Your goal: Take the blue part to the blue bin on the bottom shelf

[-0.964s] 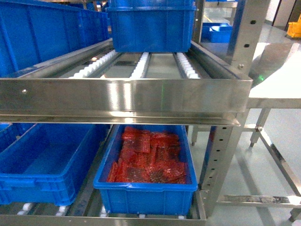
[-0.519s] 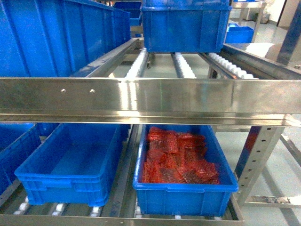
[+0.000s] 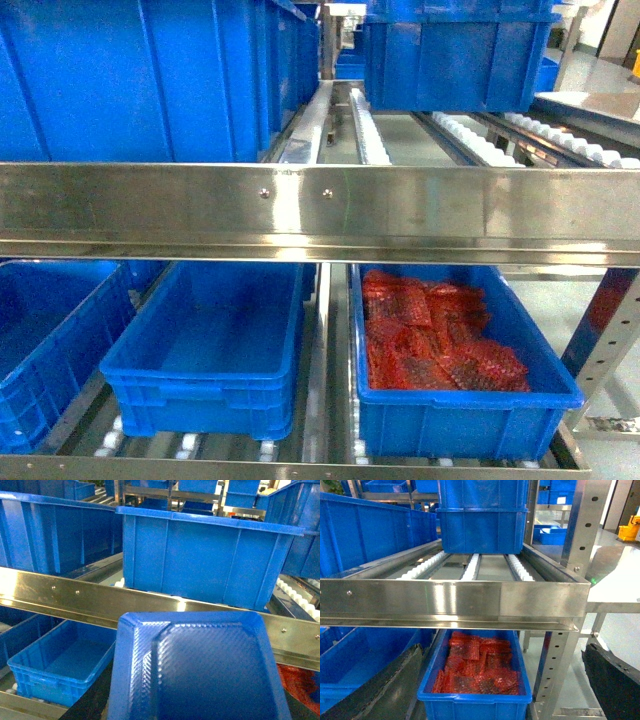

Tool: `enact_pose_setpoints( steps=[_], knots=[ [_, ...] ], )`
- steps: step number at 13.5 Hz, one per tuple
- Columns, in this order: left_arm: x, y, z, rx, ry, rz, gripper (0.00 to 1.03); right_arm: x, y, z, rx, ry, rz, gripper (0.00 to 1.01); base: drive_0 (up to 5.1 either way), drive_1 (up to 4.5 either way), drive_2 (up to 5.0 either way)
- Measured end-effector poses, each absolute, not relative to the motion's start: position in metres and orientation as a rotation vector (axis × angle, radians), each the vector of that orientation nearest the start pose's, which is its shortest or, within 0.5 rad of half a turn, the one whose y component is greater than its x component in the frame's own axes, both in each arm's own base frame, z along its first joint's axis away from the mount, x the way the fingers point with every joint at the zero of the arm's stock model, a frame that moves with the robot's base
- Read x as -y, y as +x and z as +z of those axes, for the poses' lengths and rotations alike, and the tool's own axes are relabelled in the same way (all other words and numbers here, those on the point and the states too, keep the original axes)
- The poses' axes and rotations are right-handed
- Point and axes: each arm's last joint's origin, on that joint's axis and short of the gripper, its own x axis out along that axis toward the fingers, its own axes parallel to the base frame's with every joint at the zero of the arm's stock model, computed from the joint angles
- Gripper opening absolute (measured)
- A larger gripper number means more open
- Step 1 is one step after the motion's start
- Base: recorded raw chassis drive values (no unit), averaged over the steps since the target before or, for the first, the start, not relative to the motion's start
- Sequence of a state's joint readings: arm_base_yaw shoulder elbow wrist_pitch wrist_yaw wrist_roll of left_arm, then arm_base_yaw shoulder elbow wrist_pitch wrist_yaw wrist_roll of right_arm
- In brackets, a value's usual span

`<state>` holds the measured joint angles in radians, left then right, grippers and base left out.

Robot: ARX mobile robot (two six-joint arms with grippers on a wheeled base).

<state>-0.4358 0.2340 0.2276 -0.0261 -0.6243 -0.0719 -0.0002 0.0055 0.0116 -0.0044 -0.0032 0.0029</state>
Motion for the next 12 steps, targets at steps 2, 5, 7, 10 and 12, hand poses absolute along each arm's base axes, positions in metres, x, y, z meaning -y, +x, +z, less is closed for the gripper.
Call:
enact_pose_setpoints(
  steps=[2,5,7,10,12],
  knots=[
    [0.0268,0.0975,0.2203,-0.021,-0.056,0.187,0.43,-0.0001,0.0973,0.1665,0.001,0.002,0.003,0.98,0.0,0.00,0.0],
    [0.0268,0.0975,0.2203,-0.021,-0.056,0.186,0.43,-0.0001,0.0973,0.1666,0.001,0.002,0.002,0.98,0.0,0.00,0.0],
    [0.0268,0.0975,0.2203,-0.021,-0.056,0.186,0.43,-0.0001,0.0973,0.1666,0.001,0.003,0.002,0.98,0.0,0.00,0.0],
    [0.0268,0.0976,0.2203,-0.021,-0.056,0.186,0.43,-0.0001,0.0973,0.1666,0.001,0.003,0.002,0.98,0.0,0.00,0.0],
    [0.0268,0.0976,0.2206,-0.018,-0.057,0.187,0.43,-0.0001,0.0973,0.1668,0.004,0.002,0.002,0.98,0.0,0.00,0.0]
  ],
)
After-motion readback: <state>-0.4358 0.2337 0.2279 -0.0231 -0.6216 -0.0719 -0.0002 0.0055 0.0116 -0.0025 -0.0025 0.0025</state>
